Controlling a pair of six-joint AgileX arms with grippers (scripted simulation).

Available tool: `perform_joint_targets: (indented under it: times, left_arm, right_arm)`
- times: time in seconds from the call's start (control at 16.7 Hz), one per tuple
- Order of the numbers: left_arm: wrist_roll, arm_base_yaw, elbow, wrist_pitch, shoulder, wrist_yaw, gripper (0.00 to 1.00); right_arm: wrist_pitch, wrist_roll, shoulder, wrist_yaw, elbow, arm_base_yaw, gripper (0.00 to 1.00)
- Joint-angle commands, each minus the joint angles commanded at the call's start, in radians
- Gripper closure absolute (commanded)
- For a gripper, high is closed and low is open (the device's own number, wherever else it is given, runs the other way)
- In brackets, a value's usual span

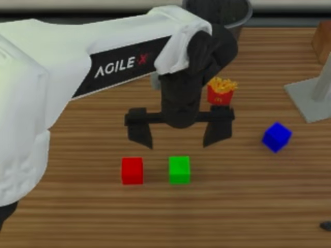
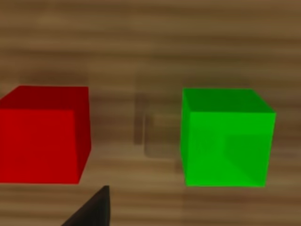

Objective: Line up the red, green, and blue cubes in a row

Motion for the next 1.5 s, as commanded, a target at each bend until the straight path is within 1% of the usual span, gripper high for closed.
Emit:
perform_joint_targets:
  times: [0.12, 0.24, 0.36, 0.54, 0.72, 0.9, 1.2, 1.5]
  left_arm:
    - [0.0, -0.005, -0.002, 0.002, 0.003, 0.0, 0.0]
    - [0.0, 0.012, -0.03, 0.02, -0.027, -0.002, 0.0]
    - [0.005, 0.05, -0.096, 0.062, -0.098, -0.005, 0.0]
    - [0.029, 0.133, -0.254, 0.161, -0.284, -0.009, 0.0]
    - [0.078, 0.238, -0.473, 0.29, -0.555, -0.01, 0.0]
    - [0.16, 0.355, -0.74, 0.441, -0.88, -0.01, 0.0]
    - [0.353, 0.546, -1.21, 0.702, -1.434, -0.005, 0.0]
    - [0.564, 0.684, -1.571, 0.935, -1.865, 0.009, 0.0]
  right_arm:
    - [0.0, 0.0, 0.0, 0.0, 0.0, 0.0, 0.0]
    - [-0.017, -0.007, 0.028, -0.001, 0.028, 0.006, 0.0]
    - [-0.058, -0.024, 0.095, -0.002, 0.094, 0.017, 0.0]
    - [-0.154, -0.063, 0.263, -0.001, 0.249, 0.041, 0.0]
    - [-0.289, -0.116, 0.518, 0.002, 0.454, 0.071, 0.0]
    - [-0.446, -0.176, 0.834, 0.004, 0.682, 0.105, 0.0]
    - [-0.713, -0.277, 1.392, 0.004, 1.052, 0.167, 0.0]
    - [-0.933, -0.365, 1.848, 0.003, 1.381, 0.222, 0.0]
